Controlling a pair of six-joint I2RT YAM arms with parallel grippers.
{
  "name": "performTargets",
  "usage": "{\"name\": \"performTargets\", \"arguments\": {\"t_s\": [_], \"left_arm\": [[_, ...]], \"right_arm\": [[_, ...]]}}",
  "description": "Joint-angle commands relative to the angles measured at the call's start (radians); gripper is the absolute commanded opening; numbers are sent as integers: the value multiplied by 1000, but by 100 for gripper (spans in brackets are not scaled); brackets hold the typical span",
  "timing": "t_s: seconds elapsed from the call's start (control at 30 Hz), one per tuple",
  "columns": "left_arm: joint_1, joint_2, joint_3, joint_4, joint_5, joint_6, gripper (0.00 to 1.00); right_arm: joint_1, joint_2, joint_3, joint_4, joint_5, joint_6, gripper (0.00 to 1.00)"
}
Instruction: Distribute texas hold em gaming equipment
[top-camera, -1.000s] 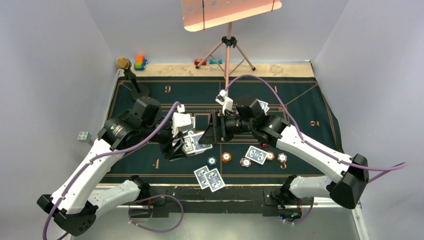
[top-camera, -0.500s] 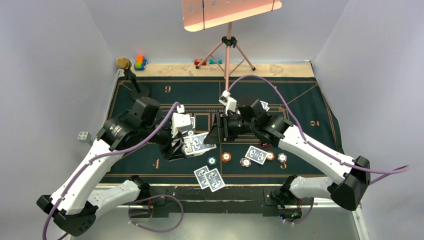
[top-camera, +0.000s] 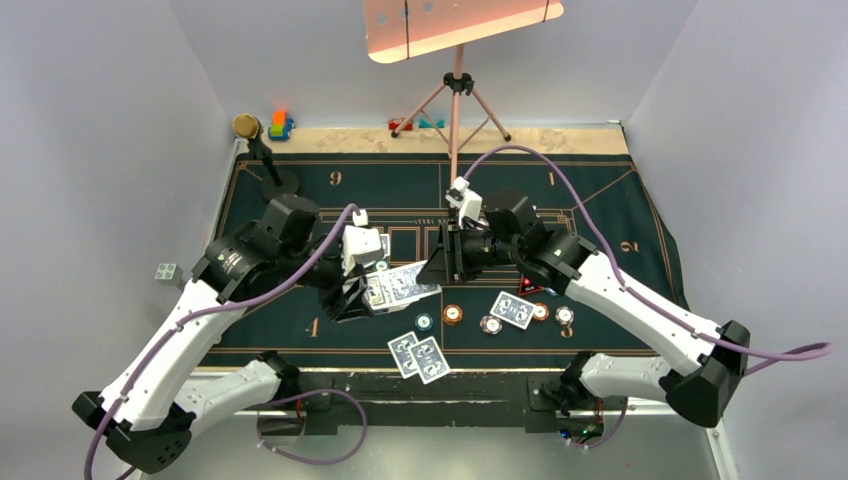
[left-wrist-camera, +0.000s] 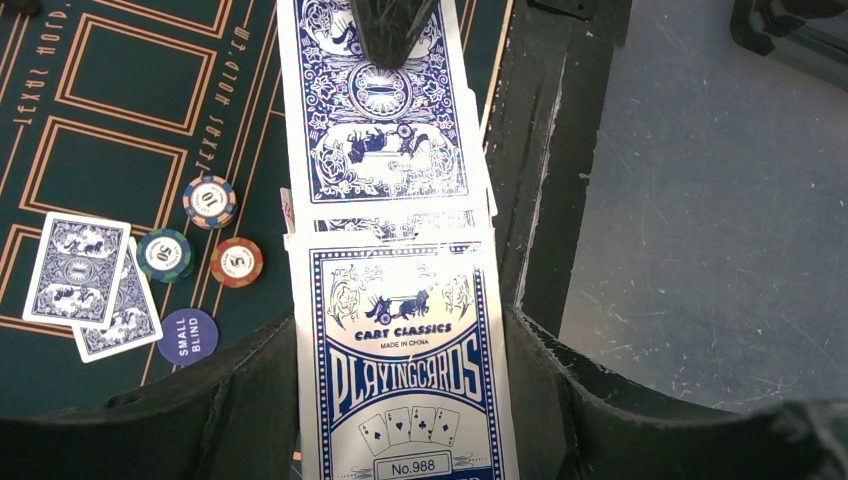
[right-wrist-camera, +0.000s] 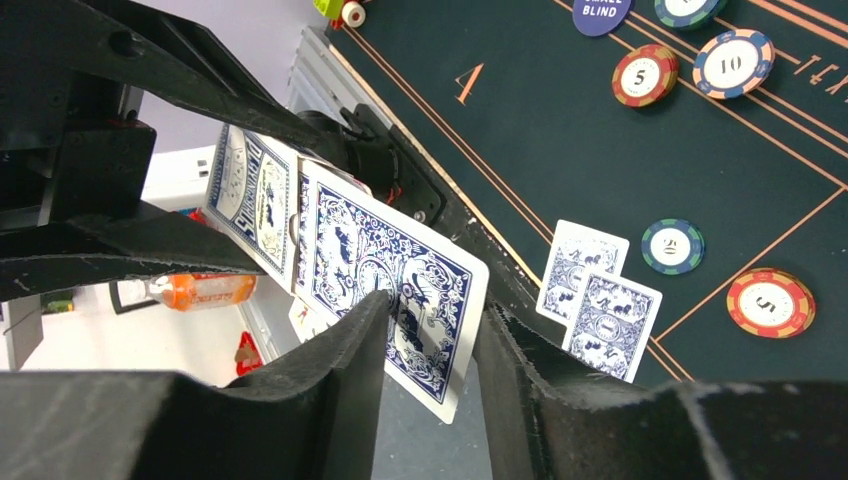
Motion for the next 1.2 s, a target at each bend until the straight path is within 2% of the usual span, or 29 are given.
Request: {"name": "performTargets", "arguments": {"t_s": [0.0,0.43,0.8,1.0,1.17], "left_arm": [[6,-25,23,48,39,-14,0],[7,-47,-2,74,53,-29,0],[12,-65,-43,102,47,-41,0],[21,-60,-67,121,63,-53,0],[26,-53,-59,123,65,-56,0]], "right_arm": [[-10,-42,49,-25,35,-24,38],[-21,-62,88,-77,53,-19,23],[-27,-91,88,-56,4,13,13],[-31,-105,89,-72,8,23,1],[-41,-125,89,-66,-2,29,0]]}}
